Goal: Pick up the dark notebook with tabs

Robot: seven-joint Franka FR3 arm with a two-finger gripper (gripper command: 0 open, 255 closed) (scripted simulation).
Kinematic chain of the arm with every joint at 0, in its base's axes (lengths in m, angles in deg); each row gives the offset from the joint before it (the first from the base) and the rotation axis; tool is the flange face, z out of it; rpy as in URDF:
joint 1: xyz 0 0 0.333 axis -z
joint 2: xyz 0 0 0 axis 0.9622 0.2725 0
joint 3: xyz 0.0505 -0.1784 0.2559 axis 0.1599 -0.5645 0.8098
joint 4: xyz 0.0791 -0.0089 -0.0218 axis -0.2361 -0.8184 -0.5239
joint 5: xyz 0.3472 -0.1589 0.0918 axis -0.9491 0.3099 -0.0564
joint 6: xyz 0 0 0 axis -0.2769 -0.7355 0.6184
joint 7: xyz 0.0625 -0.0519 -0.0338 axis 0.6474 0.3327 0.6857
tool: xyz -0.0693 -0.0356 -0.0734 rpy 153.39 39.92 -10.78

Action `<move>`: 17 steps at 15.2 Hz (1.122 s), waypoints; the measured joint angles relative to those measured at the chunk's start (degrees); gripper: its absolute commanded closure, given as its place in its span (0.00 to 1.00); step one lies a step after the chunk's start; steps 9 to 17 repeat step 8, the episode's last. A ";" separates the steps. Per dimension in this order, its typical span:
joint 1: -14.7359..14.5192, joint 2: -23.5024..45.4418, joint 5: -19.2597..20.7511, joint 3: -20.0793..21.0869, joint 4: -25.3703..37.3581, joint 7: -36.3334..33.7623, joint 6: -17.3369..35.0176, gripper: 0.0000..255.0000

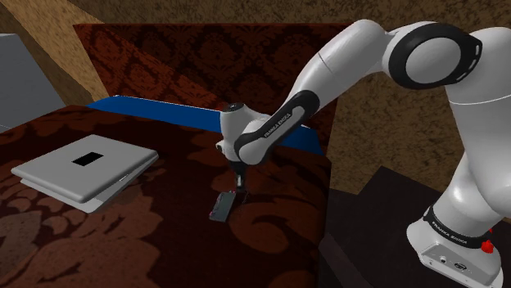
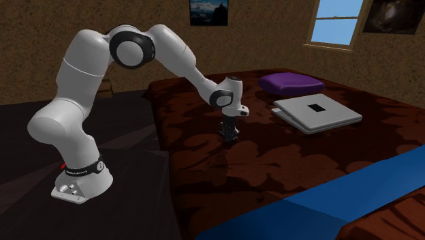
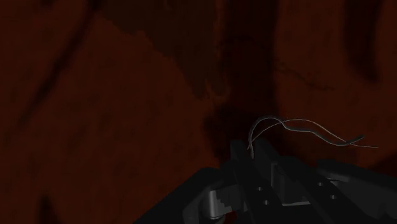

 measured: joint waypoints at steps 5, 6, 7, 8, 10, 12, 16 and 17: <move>0.33 -2.66 -0.58 0.47 -0.08 0.18 -2.56 1.00; 0.45 -3.37 -0.73 0.58 -0.27 0.28 -3.09 1.00; 0.58 -3.84 -0.86 0.65 -0.05 0.43 -3.75 1.00; 0.61 -4.22 -0.93 0.71 -0.20 0.41 -3.96 1.00; 0.61 -4.22 -0.93 0.71 -0.20 0.41 -3.96 1.00; 0.61 -4.22 -0.93 0.71 -0.20 0.41 -3.96 1.00; 0.61 -4.22 -0.93 0.71 -0.20 0.41 -3.96 1.00; 0.61 -4.22 -0.93 0.71 -0.20 0.41 -3.96 1.00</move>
